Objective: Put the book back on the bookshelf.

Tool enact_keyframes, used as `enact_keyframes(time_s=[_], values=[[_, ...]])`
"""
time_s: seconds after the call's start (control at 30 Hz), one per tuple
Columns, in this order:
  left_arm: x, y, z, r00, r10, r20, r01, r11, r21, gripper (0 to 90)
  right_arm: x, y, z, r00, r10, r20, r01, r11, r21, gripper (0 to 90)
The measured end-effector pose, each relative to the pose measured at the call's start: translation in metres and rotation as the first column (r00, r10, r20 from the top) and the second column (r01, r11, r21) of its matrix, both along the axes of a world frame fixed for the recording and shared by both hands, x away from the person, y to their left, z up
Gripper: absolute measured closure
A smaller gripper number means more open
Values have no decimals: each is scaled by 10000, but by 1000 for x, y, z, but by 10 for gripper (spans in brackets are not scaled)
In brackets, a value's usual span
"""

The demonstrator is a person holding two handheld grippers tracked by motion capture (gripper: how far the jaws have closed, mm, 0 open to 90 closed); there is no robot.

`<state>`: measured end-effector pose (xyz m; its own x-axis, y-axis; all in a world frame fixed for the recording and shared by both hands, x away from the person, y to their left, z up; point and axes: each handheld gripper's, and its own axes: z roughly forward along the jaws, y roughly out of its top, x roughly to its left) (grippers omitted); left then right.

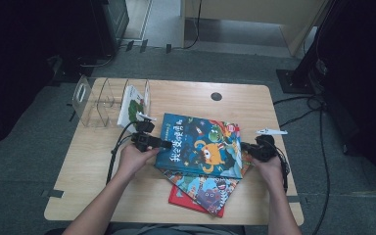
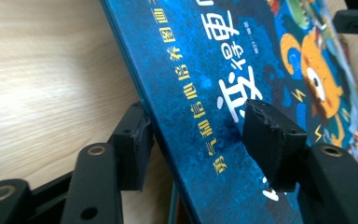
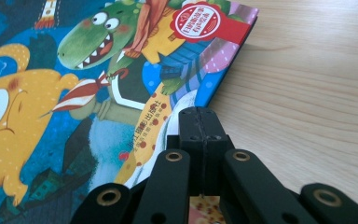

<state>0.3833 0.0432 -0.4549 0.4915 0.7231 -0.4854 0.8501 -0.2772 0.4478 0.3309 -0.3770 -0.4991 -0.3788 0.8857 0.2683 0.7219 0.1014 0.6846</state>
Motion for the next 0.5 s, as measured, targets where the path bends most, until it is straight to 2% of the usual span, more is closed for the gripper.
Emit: enact_keyframes(time_s=[0.1, 0.23, 0.3, 0.43, 0.5], values=[[0, 8, 22, 9999, -110, 112, 112, 9997, -238, 520, 1, 5, 0, 9997, 229, 18, -229, 9997, 21, 900], [3, 13, 50, 9997, -241, 48, 242, 9991, -345, 567, 2, 12, -2, 9986, 534, -9, -533, 9980, 350, 900], [4, 15, 60, 9995, -271, -157, 263, 9983, -513, 578, 3, 19, -2, 9972, 750, 29, -750, 9968, 292, 900], [8, 19, 79, 9997, -162, -161, 151, 9976, -674, 604, 5, 33, -3, 9924, 1228, 89, -1231, 9915, 420, 900], [11, 20, 88, 9991, -239, -358, 213, 9972, -723, 624, 6, 42, -3, 9893, 1453, 146, -1457, 9889, 292, 900]])
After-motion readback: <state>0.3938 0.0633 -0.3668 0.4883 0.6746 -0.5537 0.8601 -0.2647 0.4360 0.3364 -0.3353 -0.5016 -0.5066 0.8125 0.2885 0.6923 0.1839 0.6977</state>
